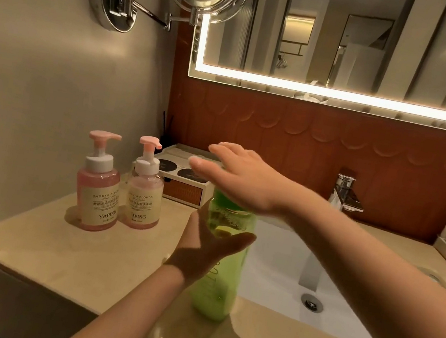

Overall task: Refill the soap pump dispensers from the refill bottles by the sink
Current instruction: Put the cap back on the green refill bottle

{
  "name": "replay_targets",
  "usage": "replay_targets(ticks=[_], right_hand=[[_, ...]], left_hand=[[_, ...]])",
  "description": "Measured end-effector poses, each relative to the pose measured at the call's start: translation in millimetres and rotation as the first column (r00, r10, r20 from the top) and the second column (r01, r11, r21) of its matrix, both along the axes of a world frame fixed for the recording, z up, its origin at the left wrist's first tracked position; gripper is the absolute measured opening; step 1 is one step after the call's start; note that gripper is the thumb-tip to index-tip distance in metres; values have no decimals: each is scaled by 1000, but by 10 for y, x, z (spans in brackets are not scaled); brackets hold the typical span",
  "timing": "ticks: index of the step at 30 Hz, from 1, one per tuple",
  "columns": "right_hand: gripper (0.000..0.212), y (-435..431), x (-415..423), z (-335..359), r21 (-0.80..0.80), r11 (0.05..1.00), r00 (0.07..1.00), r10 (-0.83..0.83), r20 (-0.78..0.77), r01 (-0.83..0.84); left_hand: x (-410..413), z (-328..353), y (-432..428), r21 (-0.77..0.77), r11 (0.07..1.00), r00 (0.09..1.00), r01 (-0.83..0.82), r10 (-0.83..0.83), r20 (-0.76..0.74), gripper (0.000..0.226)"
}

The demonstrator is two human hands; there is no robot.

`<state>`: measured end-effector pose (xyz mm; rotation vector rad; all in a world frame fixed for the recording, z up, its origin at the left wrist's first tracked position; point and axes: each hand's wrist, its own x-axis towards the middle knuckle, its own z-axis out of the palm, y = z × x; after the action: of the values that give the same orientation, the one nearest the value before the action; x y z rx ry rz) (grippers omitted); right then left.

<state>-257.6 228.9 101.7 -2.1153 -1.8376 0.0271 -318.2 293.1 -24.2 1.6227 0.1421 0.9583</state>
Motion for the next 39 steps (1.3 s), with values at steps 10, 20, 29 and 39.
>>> replay_targets(ticks=[10, 20, 29, 39], right_hand=[[60, -50, 75, 48, 162, 976, 829, -208, 518, 144], [49, 90, 14, 1, 31, 998, 980, -46, -192, 53], [62, -148, 157, -37, 205, 954, 923, -271, 274, 219], [42, -23, 182, -46, -23, 1000, 955, -23, -296, 17]], left_hand=[[66, 12, -4, -21, 999, 999, -46, 45, -25, 46], [53, -8, -66, 50, 993, 993, -104, 106, -46, 84], [107, -8, -77, -14, 998, 998, -53, 53, -19, 60], [117, -26, -74, 32, 994, 994, -104, 105, -20, 72]])
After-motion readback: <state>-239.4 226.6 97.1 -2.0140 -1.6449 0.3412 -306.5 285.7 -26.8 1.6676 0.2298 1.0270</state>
